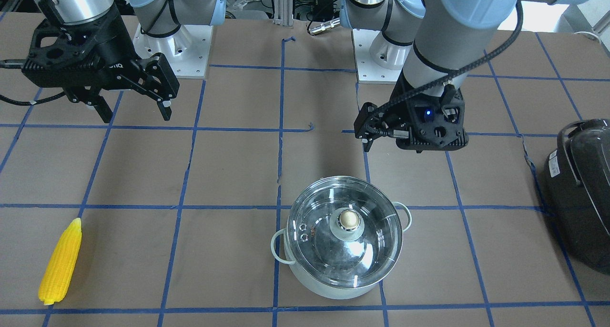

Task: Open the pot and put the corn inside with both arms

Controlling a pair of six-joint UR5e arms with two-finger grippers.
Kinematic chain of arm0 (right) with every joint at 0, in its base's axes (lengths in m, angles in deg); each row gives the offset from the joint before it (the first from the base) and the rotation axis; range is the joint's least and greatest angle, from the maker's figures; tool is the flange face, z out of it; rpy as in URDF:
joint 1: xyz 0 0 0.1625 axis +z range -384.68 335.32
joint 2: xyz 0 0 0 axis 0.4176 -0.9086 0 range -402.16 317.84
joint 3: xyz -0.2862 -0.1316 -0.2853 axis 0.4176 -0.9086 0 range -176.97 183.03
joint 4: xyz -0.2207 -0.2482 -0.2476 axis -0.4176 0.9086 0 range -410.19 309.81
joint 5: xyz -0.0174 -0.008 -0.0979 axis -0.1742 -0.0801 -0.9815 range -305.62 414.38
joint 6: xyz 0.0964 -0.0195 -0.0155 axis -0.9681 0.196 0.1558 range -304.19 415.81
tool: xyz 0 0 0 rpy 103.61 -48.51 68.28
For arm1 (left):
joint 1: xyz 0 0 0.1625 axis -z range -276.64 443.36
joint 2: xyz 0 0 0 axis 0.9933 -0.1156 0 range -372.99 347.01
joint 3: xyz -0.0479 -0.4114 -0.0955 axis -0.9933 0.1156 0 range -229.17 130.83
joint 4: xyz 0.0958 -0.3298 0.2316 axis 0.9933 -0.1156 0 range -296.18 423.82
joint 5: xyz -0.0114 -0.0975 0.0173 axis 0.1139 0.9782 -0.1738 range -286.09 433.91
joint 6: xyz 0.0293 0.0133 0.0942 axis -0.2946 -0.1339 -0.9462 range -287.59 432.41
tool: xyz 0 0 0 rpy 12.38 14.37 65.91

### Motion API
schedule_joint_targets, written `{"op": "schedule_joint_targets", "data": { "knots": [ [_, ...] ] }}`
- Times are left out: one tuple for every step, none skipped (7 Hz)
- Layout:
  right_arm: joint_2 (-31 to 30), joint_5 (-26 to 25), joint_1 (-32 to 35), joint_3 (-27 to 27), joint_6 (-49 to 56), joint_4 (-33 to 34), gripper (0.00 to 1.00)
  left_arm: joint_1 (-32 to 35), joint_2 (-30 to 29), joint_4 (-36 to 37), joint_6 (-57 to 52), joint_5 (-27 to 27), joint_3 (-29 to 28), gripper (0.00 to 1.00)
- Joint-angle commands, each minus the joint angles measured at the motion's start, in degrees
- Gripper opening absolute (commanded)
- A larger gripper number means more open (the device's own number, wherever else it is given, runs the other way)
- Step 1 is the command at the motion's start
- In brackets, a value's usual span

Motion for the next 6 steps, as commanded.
{"op": "schedule_joint_targets", "data": {
  "knots": [
    [2.9,0.2,-4.0,-2.4,0.5,0.7,0.82,0.7,-5.9,6.1,1.8,0.6,-0.2,1.0],
    [6.1,0.1,-6.0,-4.0,0.6,0.6,0.81,2.1,-8.5,9.8,2.6,0.5,-0.1,1.0],
    [9.3,-0.4,-7.8,-4.8,3.5,1.1,0.8,2.9,-10.6,12.4,2.7,0.3,-0.1,1.0],
    [14.9,-0.5,-11.8,-4.9,10.2,3.6,0.77,3.1,-12.4,13.8,3.1,0.6,-0.2,1.0],
    [17.9,0.0,-15.9,-5.5,12.0,7.5,0.77,4.1,-12.8,14.4,2.9,0.3,0.2,1.0],
    [19.5,-0.2,-16.5,-5.7,14.4,7.8,0.77,4.1,-13.7,15.6,3.2,0.3,0.3,1.0]
  ]
}}
